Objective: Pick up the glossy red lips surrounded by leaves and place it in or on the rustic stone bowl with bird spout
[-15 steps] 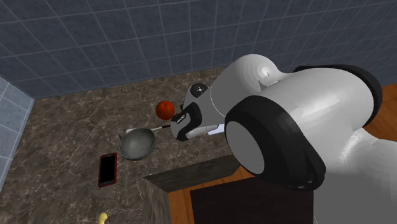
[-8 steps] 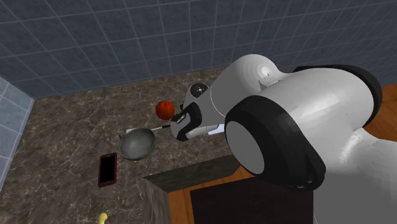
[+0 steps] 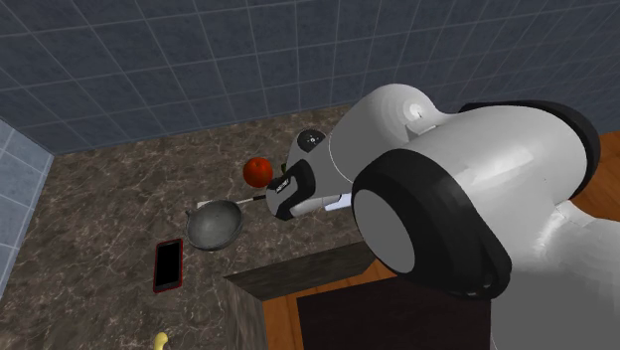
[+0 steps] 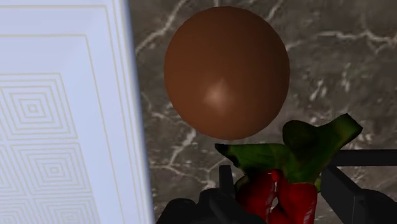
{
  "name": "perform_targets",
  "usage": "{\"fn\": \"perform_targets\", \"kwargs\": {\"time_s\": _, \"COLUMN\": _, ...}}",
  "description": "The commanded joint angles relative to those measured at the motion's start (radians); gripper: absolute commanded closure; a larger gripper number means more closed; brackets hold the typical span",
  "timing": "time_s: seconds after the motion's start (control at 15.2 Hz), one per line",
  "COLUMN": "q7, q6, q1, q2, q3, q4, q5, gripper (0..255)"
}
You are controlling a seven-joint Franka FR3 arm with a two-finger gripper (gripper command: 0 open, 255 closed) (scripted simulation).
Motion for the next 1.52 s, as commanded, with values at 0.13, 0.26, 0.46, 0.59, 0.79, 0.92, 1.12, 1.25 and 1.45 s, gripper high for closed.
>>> {"fn": "perform_targets", "kwargs": {"time_s": 0.13, "q7": 0.003, "q6": -0.031, "q1": 0.001, "q2": -0.047, "q3": -0.001, "q4": -0.016, "q5": 0.000, "gripper": 255}}
{"fn": "perform_targets", "kwargs": {"time_s": 0.26, "q7": 0.005, "q6": -0.048, "q1": 0.002, "q2": -0.074, "q3": -0.002, "q4": -0.025, "q5": 0.001, "gripper": 255}}
{"fn": "perform_targets", "kwargs": {"time_s": 0.46, "q7": 0.008, "q6": -0.075, "q1": 0.002, "q2": -0.113, "q3": -0.003, "q4": -0.037, "q5": 0.001, "gripper": 255}}
{"fn": "perform_targets", "kwargs": {"time_s": 0.59, "q7": 0.010, "q6": -0.094, "q1": 0.003, "q2": -0.138, "q3": -0.004, "q4": -0.043, "q5": 0.001, "gripper": 255}}
{"fn": "perform_targets", "kwargs": {"time_s": 0.79, "q7": 0.013, "q6": -0.124, "q1": 0.004, "q2": -0.176, "q3": -0.005, "q4": -0.052, "q5": 0.000, "gripper": 255}}
{"fn": "perform_targets", "kwargs": {"time_s": 0.92, "q7": 0.015, "q6": -0.144, "q1": 0.004, "q2": -0.200, "q3": -0.006, "q4": -0.056, "q5": 0.000, "gripper": 255}}
{"fn": "perform_targets", "kwargs": {"time_s": 1.12, "q7": 0.018, "q6": -0.175, "q1": 0.005, "q2": -0.236, "q3": -0.007, "q4": -0.061, "q5": -0.001, "gripper": 255}}
{"fn": "perform_targets", "kwargs": {"time_s": 1.25, "q7": 0.021, "q6": -0.196, "q1": 0.005, "q2": -0.260, "q3": -0.008, "q4": -0.064, "q5": -0.002, "gripper": 255}}
{"fn": "perform_targets", "kwargs": {"time_s": 1.45, "q7": 0.024, "q6": -0.228, "q1": 0.006, "q2": -0.294, "q3": -0.009, "q4": -0.065, "q5": -0.003, "gripper": 255}}
